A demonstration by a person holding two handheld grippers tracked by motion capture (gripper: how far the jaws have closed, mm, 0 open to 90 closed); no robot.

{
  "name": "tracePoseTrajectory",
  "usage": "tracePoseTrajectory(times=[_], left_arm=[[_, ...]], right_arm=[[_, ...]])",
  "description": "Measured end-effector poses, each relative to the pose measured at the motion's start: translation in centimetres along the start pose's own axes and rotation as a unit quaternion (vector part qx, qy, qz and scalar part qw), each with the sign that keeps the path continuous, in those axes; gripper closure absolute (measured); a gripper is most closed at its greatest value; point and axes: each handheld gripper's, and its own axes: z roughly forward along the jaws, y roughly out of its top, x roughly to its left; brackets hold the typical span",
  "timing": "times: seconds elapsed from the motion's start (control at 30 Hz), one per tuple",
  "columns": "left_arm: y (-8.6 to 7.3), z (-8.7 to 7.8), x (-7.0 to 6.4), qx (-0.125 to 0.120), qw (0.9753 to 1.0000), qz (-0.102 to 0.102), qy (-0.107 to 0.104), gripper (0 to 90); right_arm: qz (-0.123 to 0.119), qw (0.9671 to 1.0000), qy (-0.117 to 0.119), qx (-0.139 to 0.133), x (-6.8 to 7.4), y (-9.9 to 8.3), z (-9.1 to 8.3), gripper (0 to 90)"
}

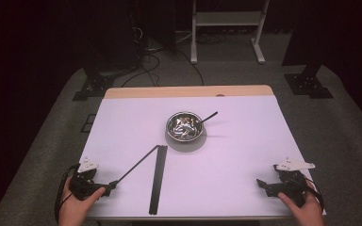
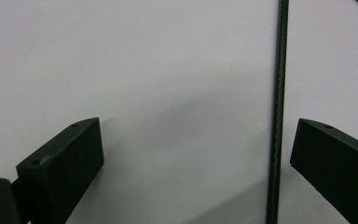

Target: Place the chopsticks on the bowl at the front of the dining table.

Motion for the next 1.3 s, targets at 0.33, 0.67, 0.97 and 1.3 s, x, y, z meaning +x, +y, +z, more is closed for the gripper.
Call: tracePoseTrajectory(times=[0.33,0.67,0.97,1.3], left_arm=[[1.4,0.2,-0.9,-0.014,0.9998,0.013,-0.002,1.4],[3.0,1.0,-1.8,-0.021,0.9992,0.032,-0.008,1.4],[4.2,2.2,-2.5,-0.014,0.9979,0.059,-0.026,10.6],[5.4,3.2,-3.6,-0.014,0.9953,0.088,-0.038,31.2]], right_arm=[[0.0,1.0,0.0,0.0,0.0,0.0,0.0,10.0],[0.0,1.0,0.0,0.0,0.0,0.0,0.0,10.0],[0.0,1.0,0.0,0.0,0.0,0.0,0.0,10.0],[0.0,1.0,0.0,0.0,0.0,0.0,0.0,10.0]])
